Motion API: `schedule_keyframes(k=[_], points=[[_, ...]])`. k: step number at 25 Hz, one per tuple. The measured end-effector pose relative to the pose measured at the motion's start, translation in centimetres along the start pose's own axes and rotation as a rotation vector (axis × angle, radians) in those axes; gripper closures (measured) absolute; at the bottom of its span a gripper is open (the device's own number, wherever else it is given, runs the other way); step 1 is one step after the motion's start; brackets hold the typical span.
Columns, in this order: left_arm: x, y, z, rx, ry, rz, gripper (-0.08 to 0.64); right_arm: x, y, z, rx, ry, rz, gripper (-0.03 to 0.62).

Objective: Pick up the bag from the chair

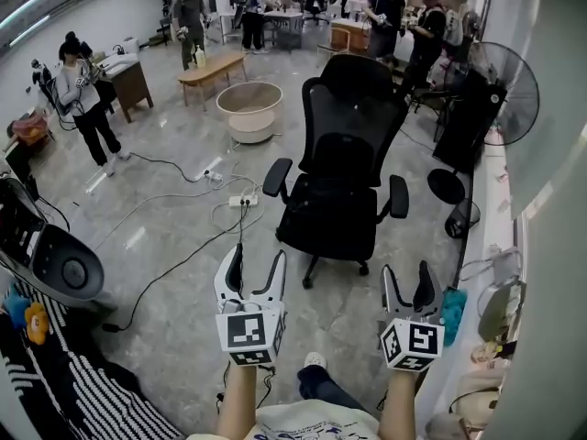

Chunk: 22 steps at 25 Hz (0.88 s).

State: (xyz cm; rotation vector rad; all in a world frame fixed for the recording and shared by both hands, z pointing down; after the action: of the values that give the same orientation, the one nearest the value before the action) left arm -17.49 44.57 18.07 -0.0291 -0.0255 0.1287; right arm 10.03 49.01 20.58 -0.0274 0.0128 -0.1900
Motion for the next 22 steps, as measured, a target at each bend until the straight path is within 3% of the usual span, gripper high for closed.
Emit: schedule_keyframes(k=[8, 22], points=[[2.9, -10.6, 0.1, 0.002, -0.002, -0.017, 0.259, 6.1, -10.5, -0.2, 0.005, 0.015, -0.054, 0.267], [3.0, -24.6, 4.2, -0.079, -0.011, -0.029, 0.259, 10.6, -23.8, 4.2, -0.068, -0.006, -0.082, 0.267]])
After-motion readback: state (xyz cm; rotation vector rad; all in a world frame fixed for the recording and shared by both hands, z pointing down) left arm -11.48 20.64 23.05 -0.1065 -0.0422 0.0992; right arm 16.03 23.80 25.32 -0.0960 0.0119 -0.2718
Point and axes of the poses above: the fingertips, and each gripper's own axes: y backward along the fingers, x to its right, z out of its underside, the point moved 3 cm from there along y, backward along the fingers, and after that the axes turned 9 degrees about -z, right-handed, at the moved point
